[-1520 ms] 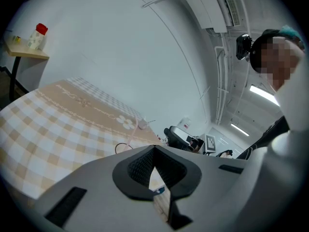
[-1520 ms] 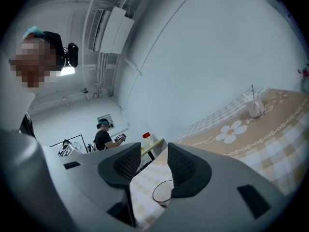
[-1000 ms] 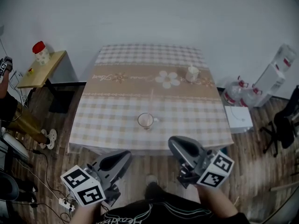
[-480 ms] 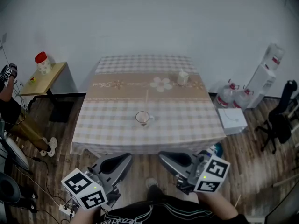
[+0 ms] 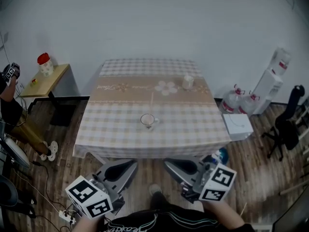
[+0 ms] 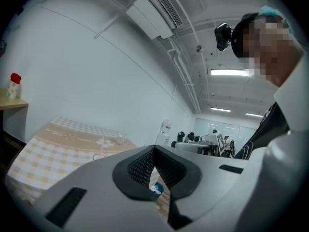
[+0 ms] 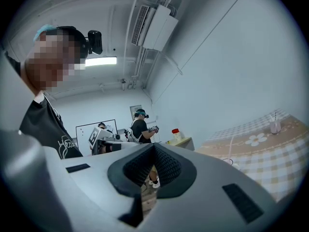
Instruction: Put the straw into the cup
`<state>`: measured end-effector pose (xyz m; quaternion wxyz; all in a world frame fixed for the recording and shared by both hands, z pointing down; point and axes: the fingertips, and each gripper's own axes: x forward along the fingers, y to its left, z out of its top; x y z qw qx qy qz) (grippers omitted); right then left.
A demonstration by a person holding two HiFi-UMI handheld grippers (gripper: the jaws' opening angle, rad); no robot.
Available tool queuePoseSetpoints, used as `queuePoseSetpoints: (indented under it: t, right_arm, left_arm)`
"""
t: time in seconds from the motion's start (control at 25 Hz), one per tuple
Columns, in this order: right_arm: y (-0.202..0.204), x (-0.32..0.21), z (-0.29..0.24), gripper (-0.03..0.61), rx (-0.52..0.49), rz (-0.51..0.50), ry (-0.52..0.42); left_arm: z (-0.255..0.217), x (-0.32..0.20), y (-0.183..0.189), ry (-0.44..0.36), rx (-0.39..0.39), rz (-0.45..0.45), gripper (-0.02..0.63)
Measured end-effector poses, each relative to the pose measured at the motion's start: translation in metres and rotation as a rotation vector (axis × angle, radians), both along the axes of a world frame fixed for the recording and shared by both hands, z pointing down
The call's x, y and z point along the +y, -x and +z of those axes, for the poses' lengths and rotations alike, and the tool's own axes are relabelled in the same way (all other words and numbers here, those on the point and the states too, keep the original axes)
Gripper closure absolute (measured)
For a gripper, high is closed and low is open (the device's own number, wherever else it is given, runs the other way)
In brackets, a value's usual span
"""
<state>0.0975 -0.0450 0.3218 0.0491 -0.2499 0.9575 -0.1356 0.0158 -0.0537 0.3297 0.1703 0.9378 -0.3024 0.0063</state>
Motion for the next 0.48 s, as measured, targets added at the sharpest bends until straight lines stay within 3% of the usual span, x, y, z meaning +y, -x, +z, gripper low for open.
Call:
queuePoseSetpoints:
  t: [0.2, 0.48]
  right_arm:
    - [-0.009, 0.003, 0.002, 0.568, -0.006, -0.012, 0.002]
    - [0.014, 0.014, -0.004, 0.568, -0.004, -0.011, -0.006]
  left_arm:
    - [0.001, 0.005, -0.008, 0.001, -0.001, -0.014, 0.618]
    - [-0.001, 0.016, 0.015, -0.003, -0.001, -0.02, 0.618]
